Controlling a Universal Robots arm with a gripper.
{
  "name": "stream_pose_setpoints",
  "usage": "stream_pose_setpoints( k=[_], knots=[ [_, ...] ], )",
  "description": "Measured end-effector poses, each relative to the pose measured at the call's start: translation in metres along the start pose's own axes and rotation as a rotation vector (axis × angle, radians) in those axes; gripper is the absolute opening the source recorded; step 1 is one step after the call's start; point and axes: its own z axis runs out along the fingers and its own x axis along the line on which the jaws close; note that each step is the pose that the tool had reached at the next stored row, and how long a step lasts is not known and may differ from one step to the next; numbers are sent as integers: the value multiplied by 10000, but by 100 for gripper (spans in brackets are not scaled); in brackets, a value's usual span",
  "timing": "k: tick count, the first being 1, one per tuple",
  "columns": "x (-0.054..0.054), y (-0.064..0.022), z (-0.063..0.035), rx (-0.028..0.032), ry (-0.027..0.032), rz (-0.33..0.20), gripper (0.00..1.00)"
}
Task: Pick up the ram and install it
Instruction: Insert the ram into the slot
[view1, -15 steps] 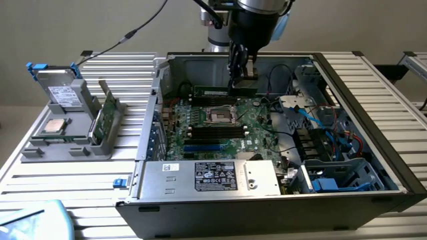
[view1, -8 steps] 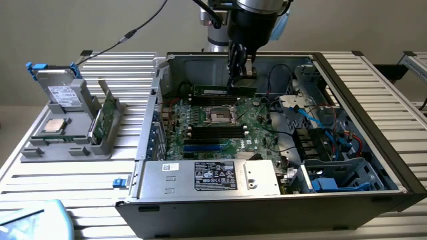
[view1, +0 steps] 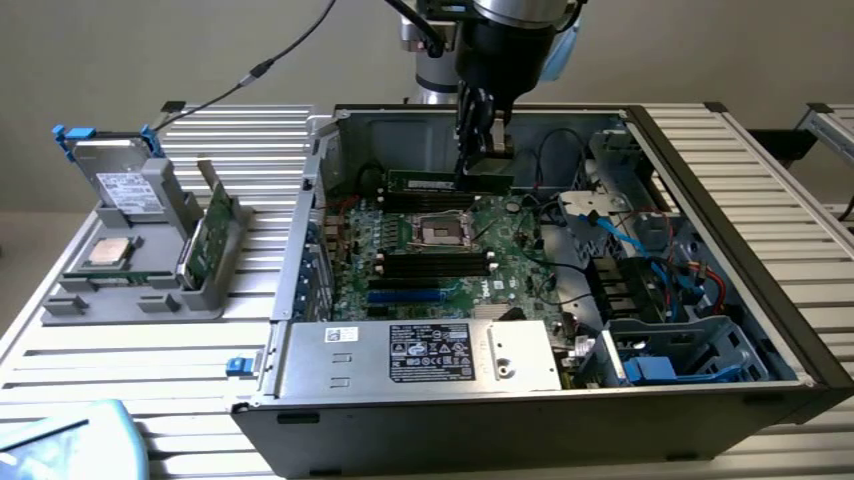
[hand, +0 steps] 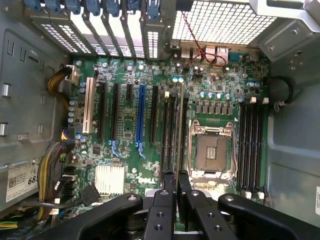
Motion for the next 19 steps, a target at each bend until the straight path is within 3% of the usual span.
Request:
stream_pose_setpoints(
  k=[4,14,19],
  knots=[
    [-2,-1,6,0,2,0,14],
    [-6,-10,188,8,7,0,14],
    [-3,-21,278,40,9,1,14]
  ],
)
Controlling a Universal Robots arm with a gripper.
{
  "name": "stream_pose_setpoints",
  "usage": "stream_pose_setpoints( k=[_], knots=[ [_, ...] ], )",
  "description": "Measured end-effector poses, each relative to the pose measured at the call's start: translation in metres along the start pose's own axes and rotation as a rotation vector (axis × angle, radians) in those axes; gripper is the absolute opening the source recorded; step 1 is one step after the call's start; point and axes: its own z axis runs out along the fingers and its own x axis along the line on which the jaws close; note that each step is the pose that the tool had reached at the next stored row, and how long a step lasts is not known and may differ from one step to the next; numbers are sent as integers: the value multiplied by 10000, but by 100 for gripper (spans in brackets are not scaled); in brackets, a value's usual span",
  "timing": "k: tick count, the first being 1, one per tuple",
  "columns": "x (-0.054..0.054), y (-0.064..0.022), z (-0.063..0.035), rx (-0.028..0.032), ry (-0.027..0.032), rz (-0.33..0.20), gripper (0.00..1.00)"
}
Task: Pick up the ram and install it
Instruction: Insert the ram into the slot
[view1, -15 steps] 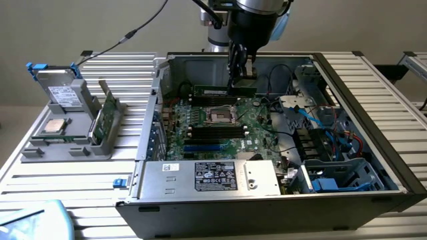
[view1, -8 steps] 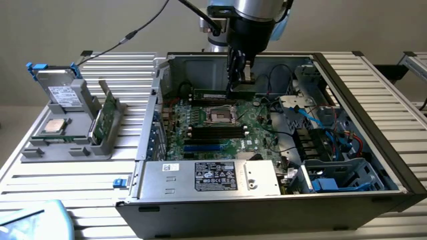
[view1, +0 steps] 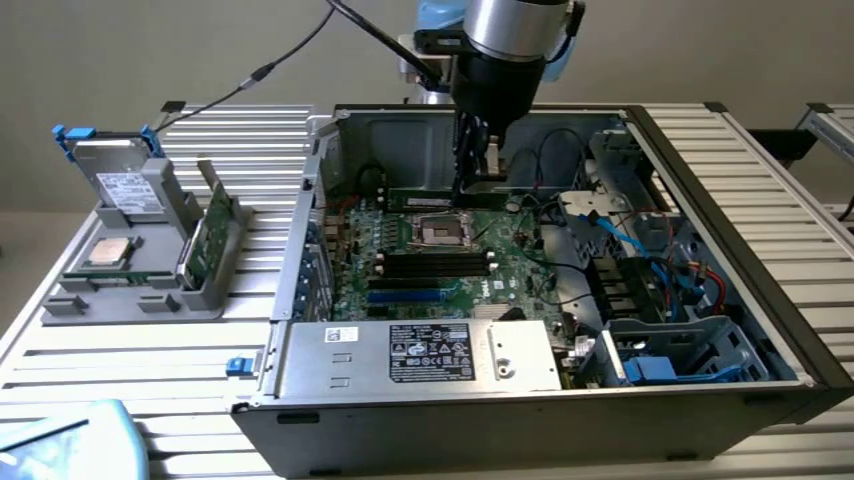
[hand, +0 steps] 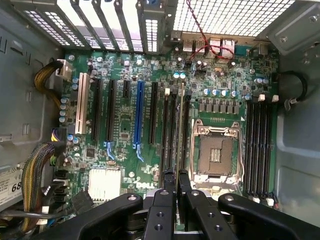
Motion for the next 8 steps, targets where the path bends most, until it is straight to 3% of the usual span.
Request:
stream_pose_setpoints(
  k=[4,8],
  knots=[
    [2,-2,66,55,8,2,14],
    [1,25,112,229,40,-1,14]
  ],
)
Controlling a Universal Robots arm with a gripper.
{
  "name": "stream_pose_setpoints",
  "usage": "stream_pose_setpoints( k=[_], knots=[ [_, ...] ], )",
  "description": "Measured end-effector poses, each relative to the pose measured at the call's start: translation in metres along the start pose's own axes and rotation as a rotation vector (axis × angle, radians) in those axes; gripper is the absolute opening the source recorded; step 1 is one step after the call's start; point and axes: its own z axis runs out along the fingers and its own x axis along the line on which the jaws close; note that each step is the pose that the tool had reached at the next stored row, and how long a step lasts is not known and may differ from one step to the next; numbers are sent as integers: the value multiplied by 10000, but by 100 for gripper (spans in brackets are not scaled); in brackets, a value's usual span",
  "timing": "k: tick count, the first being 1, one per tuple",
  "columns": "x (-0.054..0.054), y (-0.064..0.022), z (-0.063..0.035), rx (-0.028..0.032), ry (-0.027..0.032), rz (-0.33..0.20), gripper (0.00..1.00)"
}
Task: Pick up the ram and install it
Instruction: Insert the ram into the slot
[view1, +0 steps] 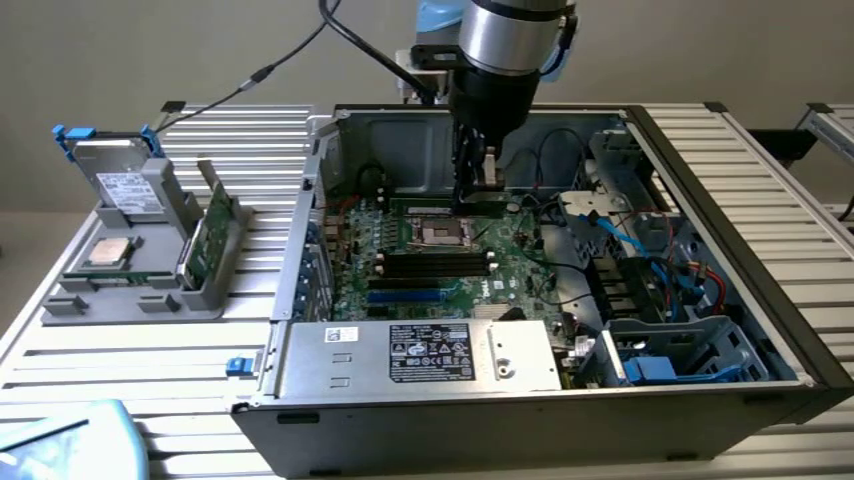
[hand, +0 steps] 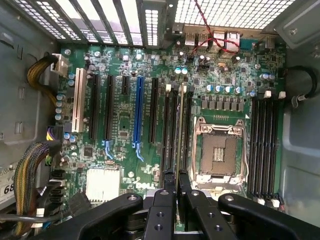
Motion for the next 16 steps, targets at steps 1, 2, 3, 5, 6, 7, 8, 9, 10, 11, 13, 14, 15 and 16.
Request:
stream_pose_setpoints(
  k=[1,2,3,5,6,7,8,9,10,11,13,14,15,16],
  knots=[
    [0,13,11,41,9,0,14],
    [-1,27,22,75,16,0,14],
    [-2,40,33,107,26,-1,14],
    [-3,67,56,177,45,-1,14],
    [-3,81,68,209,52,-1,14],
    [-4,97,82,239,57,-1,14],
    [-4,112,96,265,62,-1,14],
    [-5,127,110,291,68,-2,14],
    [-5,137,124,314,71,-2,14],
    [-5,138,140,333,74,-2,14],
    [-4,134,174,356,75,-4,14],
    [-4,133,191,361,75,-3,14],
    [-5,131,211,364,76,-3,14],
    [-6,129,229,364,76,-3,14]
  ],
)
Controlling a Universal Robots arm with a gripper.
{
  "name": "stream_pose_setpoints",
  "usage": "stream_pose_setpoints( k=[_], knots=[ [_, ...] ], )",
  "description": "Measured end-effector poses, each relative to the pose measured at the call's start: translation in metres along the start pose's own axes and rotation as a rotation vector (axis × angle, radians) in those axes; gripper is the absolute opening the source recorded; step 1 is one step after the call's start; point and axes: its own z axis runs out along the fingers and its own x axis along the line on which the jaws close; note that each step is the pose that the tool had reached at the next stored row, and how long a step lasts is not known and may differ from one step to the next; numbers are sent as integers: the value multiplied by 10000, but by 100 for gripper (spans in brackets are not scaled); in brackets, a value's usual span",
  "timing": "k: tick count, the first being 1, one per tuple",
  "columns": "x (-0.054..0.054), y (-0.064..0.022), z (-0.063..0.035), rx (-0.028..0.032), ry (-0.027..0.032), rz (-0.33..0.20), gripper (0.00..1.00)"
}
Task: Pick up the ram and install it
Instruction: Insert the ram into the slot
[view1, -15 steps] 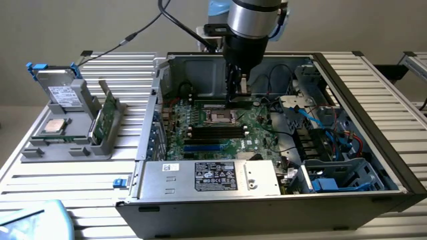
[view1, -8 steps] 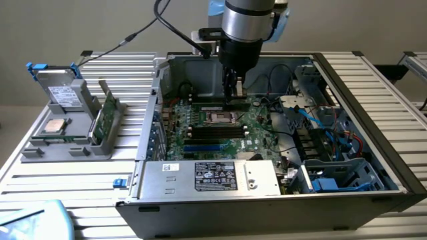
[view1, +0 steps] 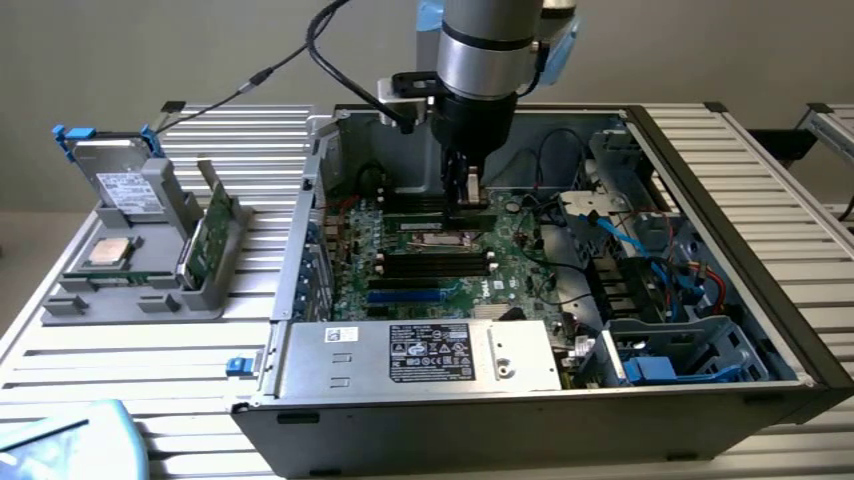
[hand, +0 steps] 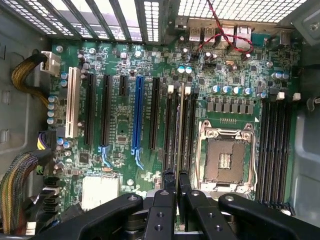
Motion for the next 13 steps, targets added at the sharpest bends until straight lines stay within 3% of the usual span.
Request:
stream_pose_setpoints(
  k=[13],
  knots=[
    [-17,-14,236,-3,59,4,14]
  ],
)
